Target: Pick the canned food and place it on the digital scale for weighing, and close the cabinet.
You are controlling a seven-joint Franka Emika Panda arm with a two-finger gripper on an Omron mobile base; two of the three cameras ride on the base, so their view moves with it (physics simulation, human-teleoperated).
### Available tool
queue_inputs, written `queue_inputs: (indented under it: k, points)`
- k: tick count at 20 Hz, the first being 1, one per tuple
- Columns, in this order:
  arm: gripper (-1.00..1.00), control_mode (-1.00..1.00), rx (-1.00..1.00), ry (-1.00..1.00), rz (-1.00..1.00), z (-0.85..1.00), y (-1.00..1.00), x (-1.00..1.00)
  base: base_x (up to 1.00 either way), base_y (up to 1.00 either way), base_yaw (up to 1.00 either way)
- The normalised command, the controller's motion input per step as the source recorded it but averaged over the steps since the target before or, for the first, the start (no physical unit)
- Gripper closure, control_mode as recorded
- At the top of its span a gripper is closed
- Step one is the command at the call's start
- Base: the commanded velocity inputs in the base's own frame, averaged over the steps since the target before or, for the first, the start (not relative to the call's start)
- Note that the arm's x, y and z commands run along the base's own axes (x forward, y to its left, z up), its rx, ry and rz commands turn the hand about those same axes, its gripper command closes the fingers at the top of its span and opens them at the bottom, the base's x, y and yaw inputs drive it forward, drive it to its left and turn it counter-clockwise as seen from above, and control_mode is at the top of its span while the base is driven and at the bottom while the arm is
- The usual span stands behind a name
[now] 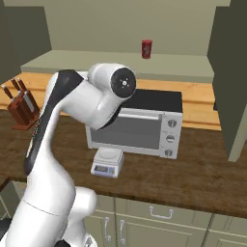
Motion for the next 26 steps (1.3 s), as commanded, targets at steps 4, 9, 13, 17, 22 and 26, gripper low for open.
queue_inputs:
  k: [4,9,13,17,22,26]
  points:
    - [1.0,-1.0,-0.06,-0.12,0.7,-1.0,-0.48,-0.56,0.0,0.0,0.0]
    - [1.0,-1.0,-0.08,-0.05,0.56,-1.0,-0.01,0.18,0.0,0.0,0.0]
    - [1.0,-1.0,-0.19,-0.05,0.25,-1.0,0.19,0.44,0.0,0.0,0.0]
    - [1.0,-1.0,-0.21,-0.06,-0.03,-0.84,0.34,0.4,0.0,0.0,0.0]
    - [1.0,-1.0,-0.01,-0.09,-0.1,-0.68,0.21,0.39,0.0,0.0,0.0]
    - [1.0,-1.0,0.01,-0.03,-0.04,-0.43,0.08,0.37,0.0,0.0,0.0]
